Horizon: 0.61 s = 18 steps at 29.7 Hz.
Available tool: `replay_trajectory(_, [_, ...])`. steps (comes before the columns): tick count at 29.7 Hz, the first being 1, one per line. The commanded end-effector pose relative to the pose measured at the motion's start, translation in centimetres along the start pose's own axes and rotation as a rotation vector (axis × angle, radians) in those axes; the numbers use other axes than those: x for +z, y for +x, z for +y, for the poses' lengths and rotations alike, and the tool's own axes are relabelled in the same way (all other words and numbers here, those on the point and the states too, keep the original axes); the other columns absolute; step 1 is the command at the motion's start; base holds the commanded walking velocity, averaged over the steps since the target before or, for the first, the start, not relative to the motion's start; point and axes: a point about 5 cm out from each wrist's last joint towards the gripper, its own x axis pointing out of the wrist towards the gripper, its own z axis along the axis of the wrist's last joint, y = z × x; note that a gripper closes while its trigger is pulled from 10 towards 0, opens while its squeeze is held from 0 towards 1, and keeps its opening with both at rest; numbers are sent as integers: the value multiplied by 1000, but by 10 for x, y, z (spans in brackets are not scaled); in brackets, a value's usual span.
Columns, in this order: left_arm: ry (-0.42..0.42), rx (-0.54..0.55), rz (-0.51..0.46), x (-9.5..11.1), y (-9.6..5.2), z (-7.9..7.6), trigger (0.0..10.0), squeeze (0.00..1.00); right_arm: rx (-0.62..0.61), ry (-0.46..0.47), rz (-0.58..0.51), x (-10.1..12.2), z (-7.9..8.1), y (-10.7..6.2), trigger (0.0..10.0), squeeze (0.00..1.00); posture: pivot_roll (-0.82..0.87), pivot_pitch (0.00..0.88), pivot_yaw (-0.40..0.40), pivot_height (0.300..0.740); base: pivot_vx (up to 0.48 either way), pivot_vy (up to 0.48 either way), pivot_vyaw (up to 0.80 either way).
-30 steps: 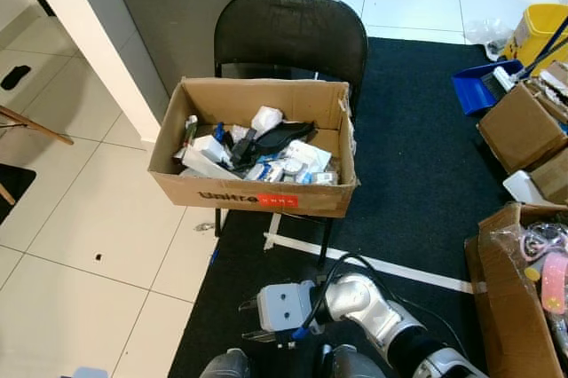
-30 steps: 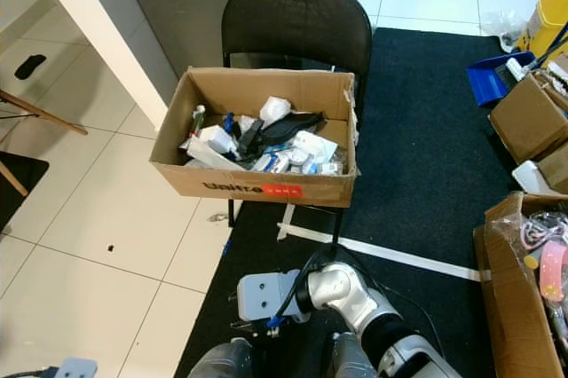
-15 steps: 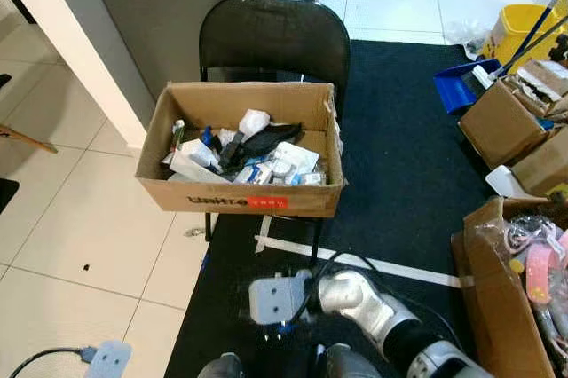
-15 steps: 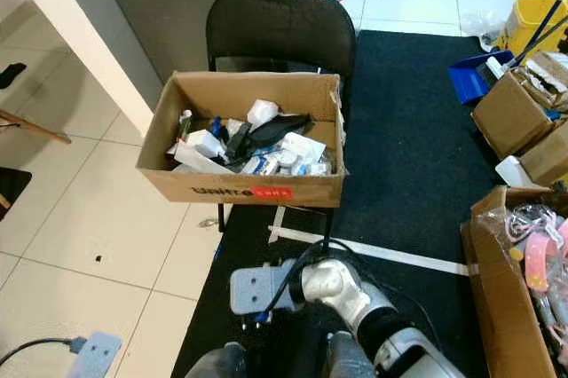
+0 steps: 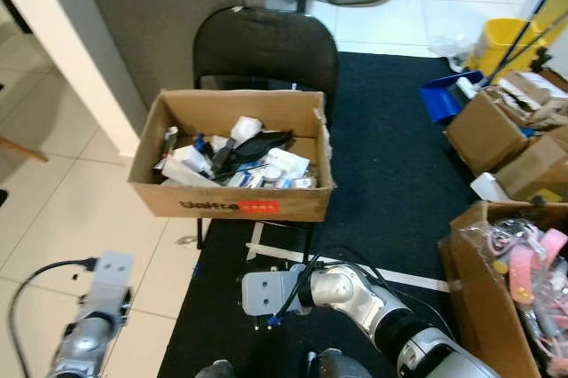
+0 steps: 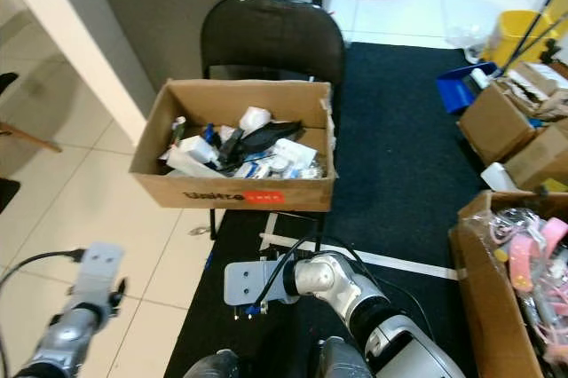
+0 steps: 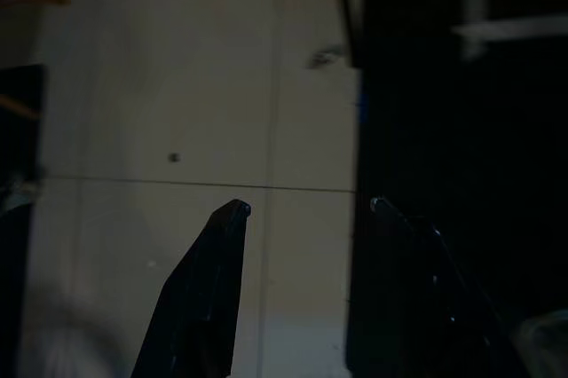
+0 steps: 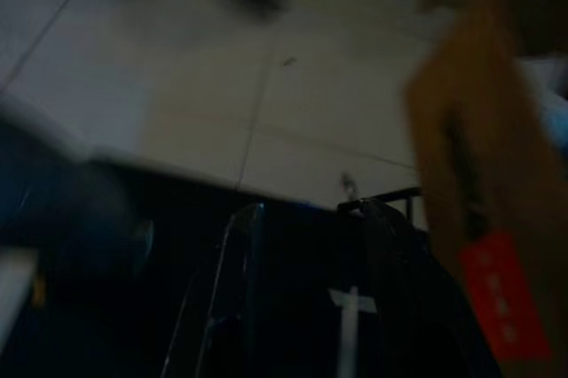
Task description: Picking trash to rubbish bin
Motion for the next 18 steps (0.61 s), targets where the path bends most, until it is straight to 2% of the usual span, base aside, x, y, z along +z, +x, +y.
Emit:
replay_trajectory(1, [18,-22,54,-16,-6,-4,10000,0,-20,63,-23,1,0,2,10000,0,61,118,63,740,0,0,0])
replay_trajectory(2, [23,-59,89,-25,-9,-18,10000,0,-556,228,-29,-5,-53,-22,10000,0,48,113,62,740,0,0,0])
replay_trajectory(3, [18,-69,107,-30,-11,-22,10000,0,-827,261,15,-11,-74,-42,10000,0,43,111,62,740,0,0,0])
replay_trajectory(4, [8,-76,127,-35,-13,-25,10000,0,-1002,389,61,-23,-88,-60,10000,0,42,109,61,740,0,0,0])
replay_trajectory(5, [8,-76,127,-35,-13,-25,10000,0,-1002,389,61,-23,-88,-60,10000,0,42,109,61,740,0,0,0])
replay_trajectory(6, [-2,-81,152,-42,-17,-27,10000,0,-1053,570,74,-36,-94,-73,10000,0,39,107,62,740,0,0,0])
replay_trajectory(7, [-8,-84,168,-47,-19,-28,10000,0,-1040,701,50,-42,-95,-77,10000,0,39,107,62,740,0,0,0])
replay_trajectory(9, [-34,-86,221,-60,-26,-32,10000,0,-1114,873,64,-64,-93,-103,10000,0,23,100,69,740,0,0,0])
replay_trajectory(10, [-50,-87,241,-65,-29,-33,10000,0,-1179,922,106,-75,-88,-118,10000,0,19,100,72,740,0,0,0])
replay_trajectory(11, [-50,-87,241,-65,-29,-33,10000,0,-1179,922,106,-75,-88,-118,10000,0,19,100,72,740,0,0,0])
replay_trajectory(12, [-55,-102,283,-74,-34,-37,10000,0,-1307,1069,214,-102,-68,-147,10000,0,2,87,83,740,0,0,0])
replay_trajectory(13, [-50,-110,294,-76,-35,-38,10000,0,-1345,1119,244,-109,-61,-156,10000,0,2,87,83,740,0,0,0])
replay_trajectory(14, [-50,-110,294,-76,-35,-38,10000,0,-1345,1119,244,-109,-61,-156,10000,0,2,87,83,740,0,0,0])
replay_trajectory(16, [-49,-112,325,-82,-38,-38,10000,0,-1423,1222,310,-126,-36,-173,10000,0,-1,82,77,740,0,0,0])
replay_trajectory(17, [-49,-112,325,-82,-38,-38,10000,0,-1423,1222,310,-126,-36,-173,10000,0,-1,82,77,740,0,0,0])
replay_trajectory(18, [-57,-107,337,-85,-40,-37,10000,0,-1450,1252,357,-133,-23,-179,10000,0,-6,77,76,740,0,0,0])
